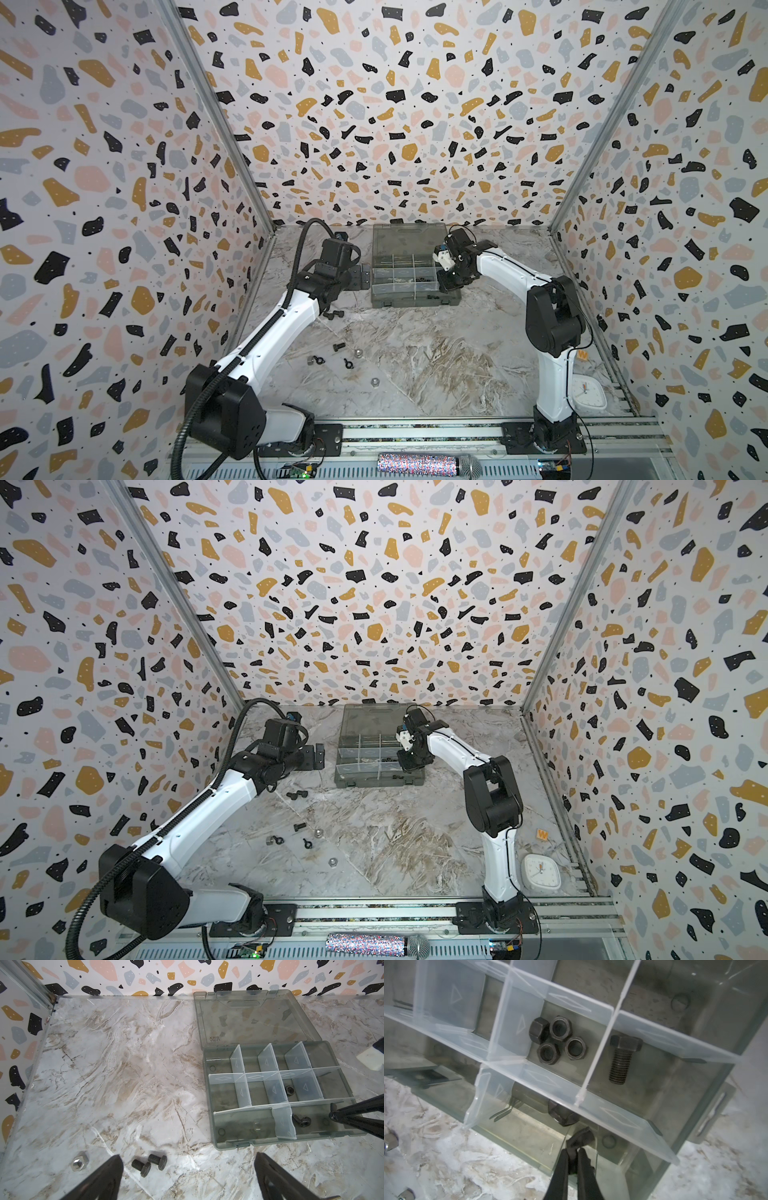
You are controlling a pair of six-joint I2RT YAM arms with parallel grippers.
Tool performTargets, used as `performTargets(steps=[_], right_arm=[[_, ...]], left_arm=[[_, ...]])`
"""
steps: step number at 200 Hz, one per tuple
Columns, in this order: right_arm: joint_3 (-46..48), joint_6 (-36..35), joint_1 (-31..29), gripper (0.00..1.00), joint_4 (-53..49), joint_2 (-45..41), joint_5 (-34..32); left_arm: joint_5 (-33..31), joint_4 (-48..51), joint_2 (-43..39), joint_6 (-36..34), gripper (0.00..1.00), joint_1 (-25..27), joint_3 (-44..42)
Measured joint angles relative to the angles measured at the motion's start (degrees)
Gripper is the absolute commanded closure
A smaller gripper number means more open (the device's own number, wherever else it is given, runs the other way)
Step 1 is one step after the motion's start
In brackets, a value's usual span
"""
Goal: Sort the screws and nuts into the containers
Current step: 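Carry the wing nut over the box and release it with the right gripper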
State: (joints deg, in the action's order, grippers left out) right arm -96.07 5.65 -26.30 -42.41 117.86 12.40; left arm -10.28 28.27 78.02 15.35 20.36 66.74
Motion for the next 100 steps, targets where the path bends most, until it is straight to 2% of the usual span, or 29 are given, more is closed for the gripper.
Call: performTargets(steps=[21, 75, 100], right_arm=[[-0.44, 0.0, 0.24, 0.71, -0.04, 0.68, 0.0], [-2.58, 0.09, 0.22, 0.69, -0.76, 1.11, -0.09], [-6.69, 0.46, 0.22, 0.61, -1.6, 0.98, -1.46]], left_arm=[[-0.02, 0.26, 1.4, -0.61, 0.0, 0.0, 0.79], [-0.28, 0.63, 2.12, -1.25, 0.0, 0.0, 0.9], [-0.76, 0.79, 2.12, -1.22, 0.0, 0.0, 0.9]])
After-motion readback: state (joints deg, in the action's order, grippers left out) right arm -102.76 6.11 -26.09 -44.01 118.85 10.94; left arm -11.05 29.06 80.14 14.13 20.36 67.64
